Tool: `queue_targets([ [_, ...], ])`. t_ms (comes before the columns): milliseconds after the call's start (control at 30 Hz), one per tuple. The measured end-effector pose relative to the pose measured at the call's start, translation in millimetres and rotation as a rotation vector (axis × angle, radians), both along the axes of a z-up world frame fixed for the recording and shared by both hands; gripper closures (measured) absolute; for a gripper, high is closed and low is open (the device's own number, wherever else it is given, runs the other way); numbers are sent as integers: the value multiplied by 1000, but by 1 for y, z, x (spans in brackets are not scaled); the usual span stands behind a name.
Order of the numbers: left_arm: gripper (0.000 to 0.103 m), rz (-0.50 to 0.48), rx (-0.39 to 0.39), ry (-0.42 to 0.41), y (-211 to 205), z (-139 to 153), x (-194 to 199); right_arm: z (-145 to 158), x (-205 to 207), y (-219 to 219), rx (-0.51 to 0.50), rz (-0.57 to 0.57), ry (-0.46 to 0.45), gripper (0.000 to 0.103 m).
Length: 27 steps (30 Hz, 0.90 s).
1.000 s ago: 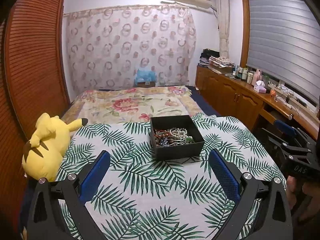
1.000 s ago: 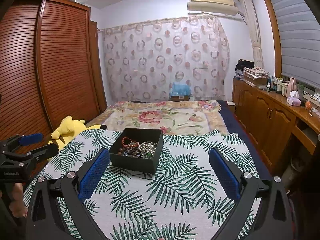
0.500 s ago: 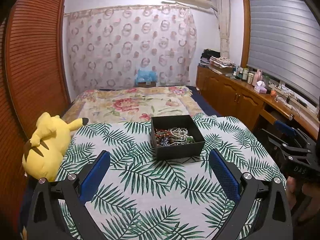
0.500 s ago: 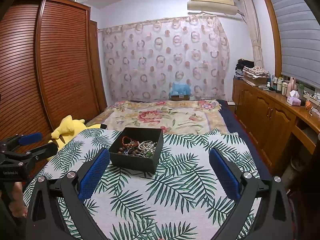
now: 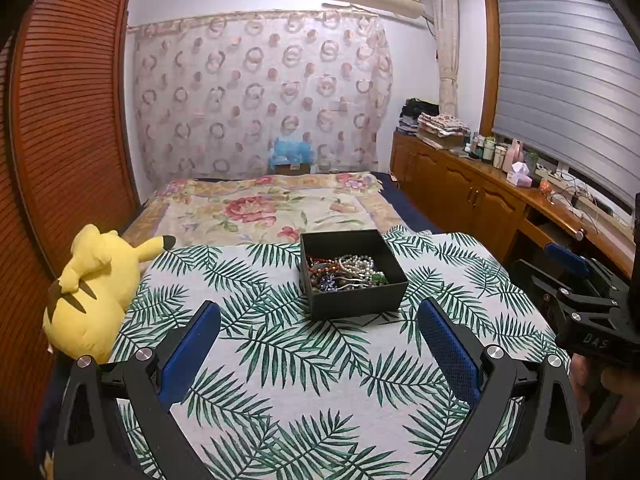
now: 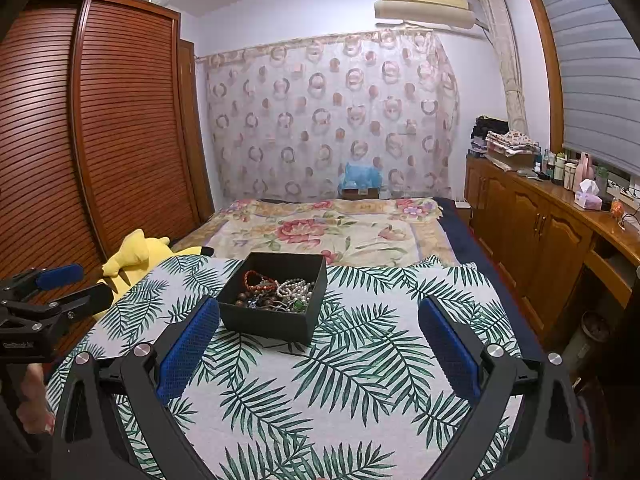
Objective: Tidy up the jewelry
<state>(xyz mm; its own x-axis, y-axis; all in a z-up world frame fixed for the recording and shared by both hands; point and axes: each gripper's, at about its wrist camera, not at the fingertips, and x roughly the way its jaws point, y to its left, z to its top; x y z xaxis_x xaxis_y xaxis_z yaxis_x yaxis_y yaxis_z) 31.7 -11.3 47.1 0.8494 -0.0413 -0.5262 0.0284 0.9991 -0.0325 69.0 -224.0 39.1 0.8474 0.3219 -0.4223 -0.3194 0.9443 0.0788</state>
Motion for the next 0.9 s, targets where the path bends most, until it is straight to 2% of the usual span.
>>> queue_targets([
  [900,8,0,-4,-8,1,4,-4,-7,1,0,2,-3,4,3],
])
